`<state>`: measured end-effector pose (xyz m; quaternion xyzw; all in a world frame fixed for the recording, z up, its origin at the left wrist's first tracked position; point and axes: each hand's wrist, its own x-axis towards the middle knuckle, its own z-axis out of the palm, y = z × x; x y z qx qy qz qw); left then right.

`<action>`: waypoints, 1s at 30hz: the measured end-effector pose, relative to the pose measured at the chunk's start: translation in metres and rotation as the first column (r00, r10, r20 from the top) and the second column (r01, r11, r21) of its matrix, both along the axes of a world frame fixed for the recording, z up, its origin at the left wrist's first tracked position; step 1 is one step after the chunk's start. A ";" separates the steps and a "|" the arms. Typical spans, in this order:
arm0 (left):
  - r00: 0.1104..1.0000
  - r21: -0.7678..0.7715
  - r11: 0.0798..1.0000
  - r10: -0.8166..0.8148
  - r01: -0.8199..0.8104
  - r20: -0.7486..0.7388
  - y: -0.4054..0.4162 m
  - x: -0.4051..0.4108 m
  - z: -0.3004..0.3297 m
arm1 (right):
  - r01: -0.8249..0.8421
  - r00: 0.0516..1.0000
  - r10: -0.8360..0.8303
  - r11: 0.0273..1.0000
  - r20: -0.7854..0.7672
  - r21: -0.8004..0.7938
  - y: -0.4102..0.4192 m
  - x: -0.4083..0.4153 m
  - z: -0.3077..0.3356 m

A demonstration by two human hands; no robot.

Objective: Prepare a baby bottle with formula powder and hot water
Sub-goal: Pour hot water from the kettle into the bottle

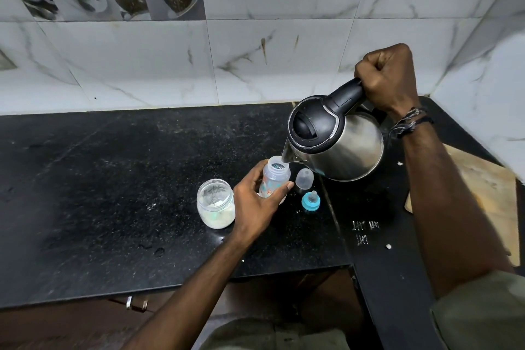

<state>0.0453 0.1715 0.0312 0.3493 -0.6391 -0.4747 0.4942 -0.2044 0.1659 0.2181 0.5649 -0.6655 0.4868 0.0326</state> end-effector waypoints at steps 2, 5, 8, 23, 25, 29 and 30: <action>1.000 -0.005 1.000 -0.001 0.001 0.002 0.000 0.000 0.000 | -0.002 1.000 0.002 1.000 -0.010 0.001 0.000 0.001 0.001; 1.000 -0.018 1.000 -0.012 0.012 -0.002 0.002 0.002 0.004 | 0.000 0.999 0.000 1.000 -0.035 0.003 -0.001 0.002 0.003; 1.000 -0.030 0.999 -0.017 0.017 0.000 0.001 0.002 0.006 | 0.002 0.999 -0.002 1.000 -0.046 0.001 -0.001 0.003 0.005; 0.999 -0.016 1.000 0.012 -0.012 0.037 -0.001 0.002 -0.001 | 0.019 0.994 -0.017 1.000 -0.105 0.012 -0.004 0.005 0.008; 0.999 -0.017 1.000 0.019 -0.018 0.040 -0.002 0.002 -0.002 | 0.022 0.992 -0.020 1.000 -0.125 0.013 -0.005 0.007 0.009; 0.999 -0.009 1.000 0.023 -0.023 0.049 -0.001 0.002 -0.005 | 0.021 0.988 -0.019 1.000 -0.154 0.015 -0.005 0.009 0.010; 0.999 -0.004 1.000 0.021 -0.021 0.049 -0.001 0.001 -0.006 | 0.018 0.987 -0.016 1.000 -0.160 0.014 -0.005 0.010 0.011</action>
